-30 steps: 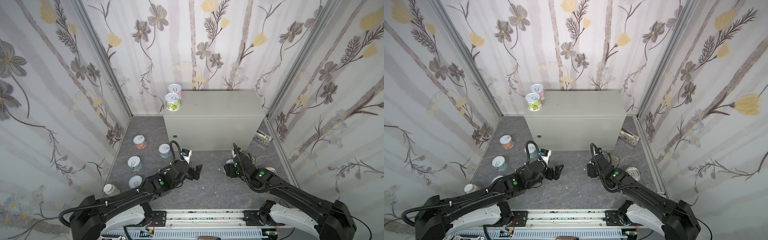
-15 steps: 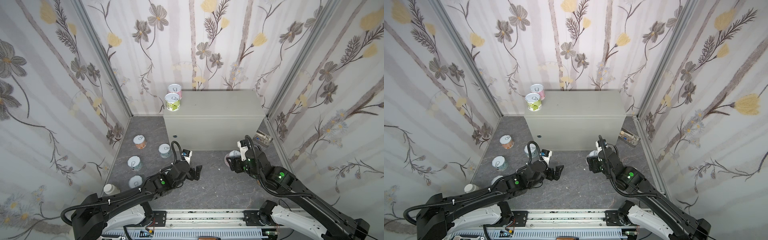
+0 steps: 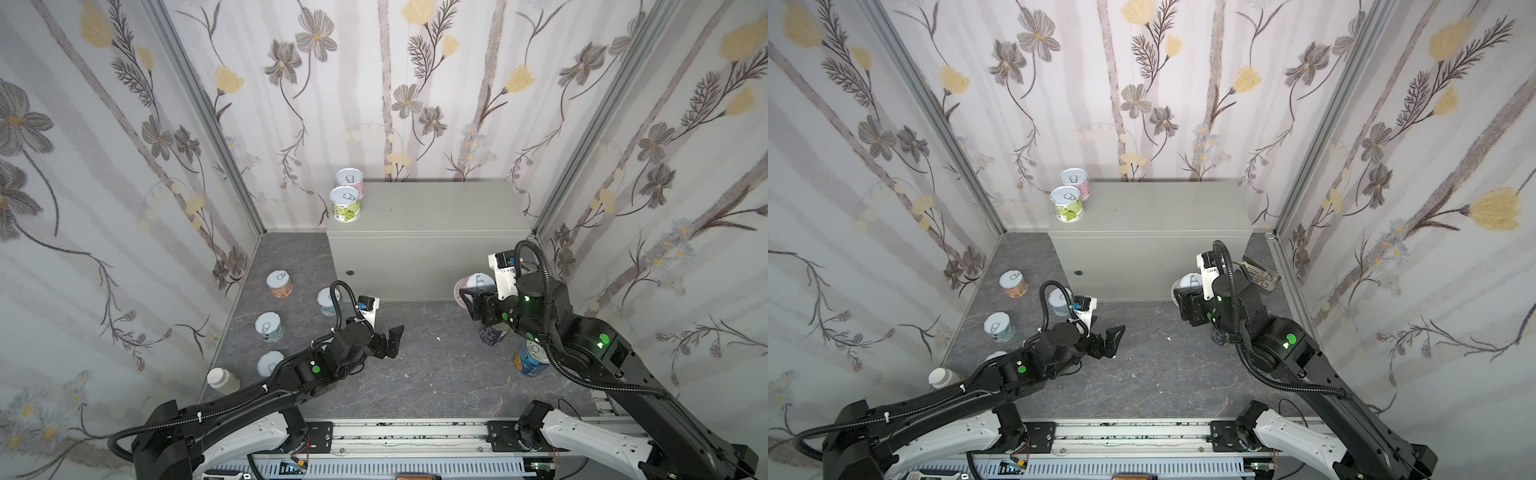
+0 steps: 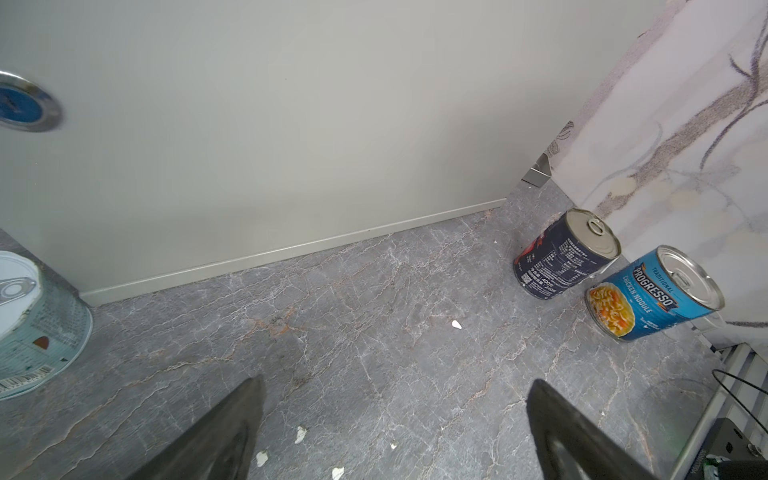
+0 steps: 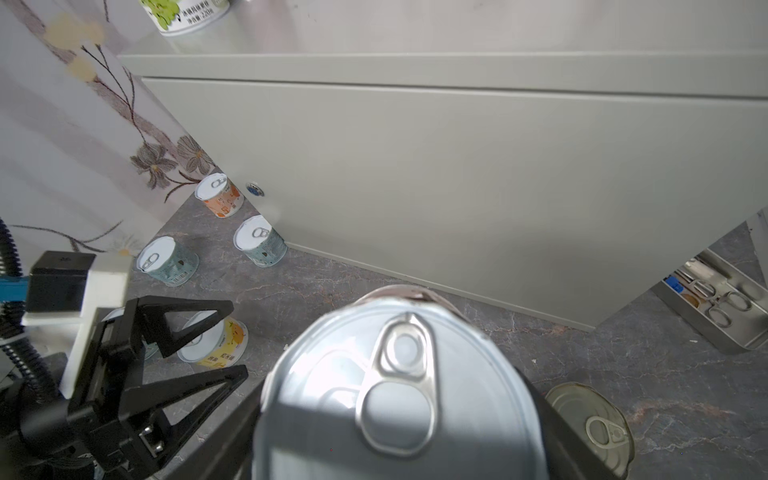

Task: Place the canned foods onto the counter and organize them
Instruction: 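Lift the pink can with the right gripper toward the cabinet top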

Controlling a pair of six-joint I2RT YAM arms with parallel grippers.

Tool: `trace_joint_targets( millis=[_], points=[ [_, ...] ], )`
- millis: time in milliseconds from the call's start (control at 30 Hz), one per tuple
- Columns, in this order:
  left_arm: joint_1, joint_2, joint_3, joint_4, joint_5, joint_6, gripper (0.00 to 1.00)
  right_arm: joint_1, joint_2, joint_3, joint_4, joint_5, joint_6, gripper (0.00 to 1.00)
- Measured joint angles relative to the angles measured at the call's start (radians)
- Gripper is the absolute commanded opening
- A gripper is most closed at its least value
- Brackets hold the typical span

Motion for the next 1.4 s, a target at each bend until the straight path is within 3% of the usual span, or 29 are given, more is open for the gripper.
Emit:
trace_joint_targets(
  millis=[467, 900, 1400],
  points=[
    [0.0, -0.097, -0.051, 0.009, 0.0, 0.012, 1.0, -0.001, 0.267, 0.431, -0.132, 0.003, -0.092, 0.54],
    [0.0, -0.152, -0.144, 0.01, 0.006, 0.015, 1.0, -0.055, 0.755, 1.053, -0.381, -0.006, -0.159, 0.53],
    [-0.027, -0.126, -0.168, 0.024, 0.028, 0.01, 1.0, -0.128, 0.888, 1.117, -0.372, -0.048, -0.161, 0.54]
  ],
)
